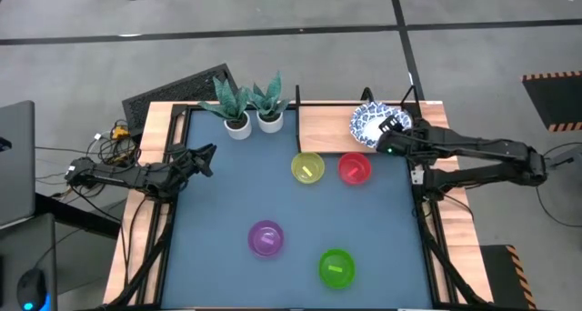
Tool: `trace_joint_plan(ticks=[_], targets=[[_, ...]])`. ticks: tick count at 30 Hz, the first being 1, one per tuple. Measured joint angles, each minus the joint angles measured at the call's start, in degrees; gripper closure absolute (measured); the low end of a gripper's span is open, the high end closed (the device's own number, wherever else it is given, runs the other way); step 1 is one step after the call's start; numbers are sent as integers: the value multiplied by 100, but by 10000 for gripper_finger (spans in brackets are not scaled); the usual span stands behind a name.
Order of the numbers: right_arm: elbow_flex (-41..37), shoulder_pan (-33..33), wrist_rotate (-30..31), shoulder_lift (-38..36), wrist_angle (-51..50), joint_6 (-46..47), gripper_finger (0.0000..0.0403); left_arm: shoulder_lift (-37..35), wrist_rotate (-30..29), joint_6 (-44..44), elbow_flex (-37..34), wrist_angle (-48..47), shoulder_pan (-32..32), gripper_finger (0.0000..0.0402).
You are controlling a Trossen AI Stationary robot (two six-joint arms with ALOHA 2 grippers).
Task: Place and stack bowls onto a shelf
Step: Stack the white patterned bowl on the white patterned bowl on the shelf
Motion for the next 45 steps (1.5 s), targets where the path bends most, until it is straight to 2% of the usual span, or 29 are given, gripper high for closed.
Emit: trace_joint_plan(ticks=[7, 17, 22, 33, 38, 45], targets=[[0, 526, -207, -305, 61, -606, 187, 0, 4, -45, 0, 0, -2, 303], [0, 1350, -304, -329, 56, -602, 214, 0, 6, -57, 0, 0, -2, 303], [2, 1561, 47, -329, -245, -192, 241, 0, 6, -65, 0, 0, -2, 303], [2, 1574, 214, -329, -797, -41, 317, 0, 2, -149, 0, 0, -1, 303], [4, 1490, 290, -329, -861, -41, 332, 0, -1, -115, 0, 0, -2, 303], [4, 1009, 201, -48, -800, -316, 335, 0, -62, -65, 0, -7, -2, 303]])
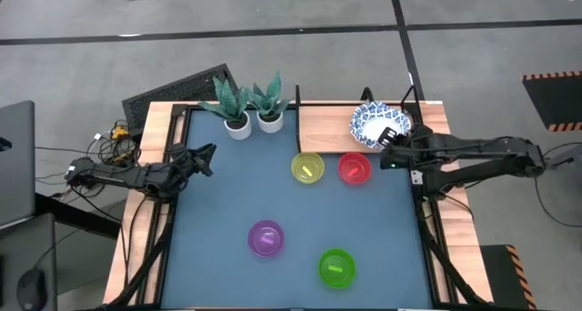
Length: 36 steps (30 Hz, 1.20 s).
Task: Place and stack bowls onto a shelf
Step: Stack the white patterned bowl on the white patterned bowl on the shelf
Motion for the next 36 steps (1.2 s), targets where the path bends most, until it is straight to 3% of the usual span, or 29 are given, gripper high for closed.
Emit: trace_joint_plan(ticks=[10, 27, 32, 36], targets=[[0, -147, -200, 618, 141, -138, 335, 0, -17, -46, 0, -4, -1, 303], [0, -148, -676, 706, 326, -894, 335, 0, -15, -4, 0, -2, 1, 303], [2, 179, -30, 578, 784, -841, 336, 0, -8, -28, 0, -2, 2, 303], [2, 220, 245, 545, 571, -603, 343, 0, 5, -32, 0, -2, 1, 303]])
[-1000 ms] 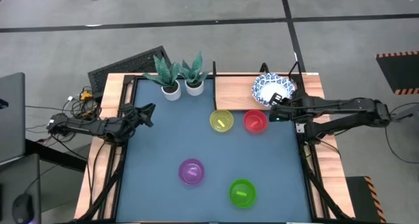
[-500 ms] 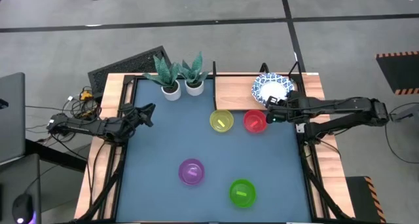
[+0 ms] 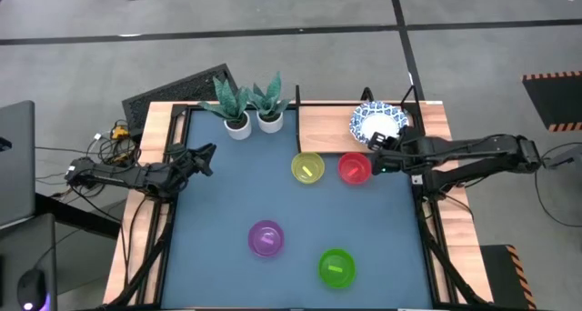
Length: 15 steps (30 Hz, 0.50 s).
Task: Place and stack bowls onto a shelf
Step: Stack the white patterned bowl on the white patterned bowl on the shelf
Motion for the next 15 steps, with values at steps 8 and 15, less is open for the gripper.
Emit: trace_joint_plan(ticks=[8, 15], targets=[[0, -440, -243, 428, -94, -416, 367, 0, 0, 10, 0, 0, 0, 303], [-2, -600, -631, 820, 162, -889, 376, 0, 1, 10, 0, 0, -1, 303]])
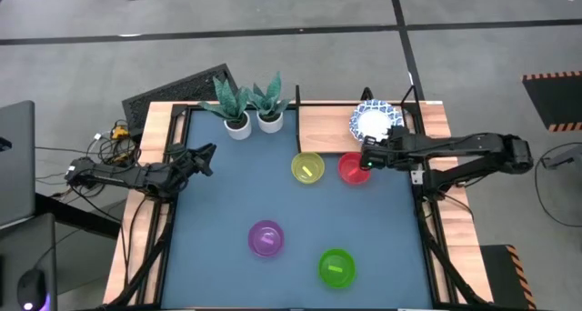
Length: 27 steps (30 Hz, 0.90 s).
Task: Place and stack bowls onto a shelf
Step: Stack the white patterned bowl on the white patterned bowl on the shelf
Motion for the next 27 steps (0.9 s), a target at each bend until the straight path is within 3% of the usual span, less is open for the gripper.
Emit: trace_joint_plan(ticks=[7, 12, 17, 19, 27], targets=[[350, 214, 84, -190, 91, -185, 365, 0, 1, -9, 0, 0, 0, 303], [600, 269, 106, -201, 1154, -1378, 370, 0, 1, -9, 0, 0, -1, 303], [608, 66, -383, 334, 3128, -3351, 384, 0, -5, -11, 0, 0, -1, 303], [608, -78, -556, 636, 3550, -3730, 384, 0, -5, -13, 0, 0, -1, 303], [601, -804, -1124, 1427, 3444, -3979, 374, 0, -1, -61, 0, 0, -1, 303]])
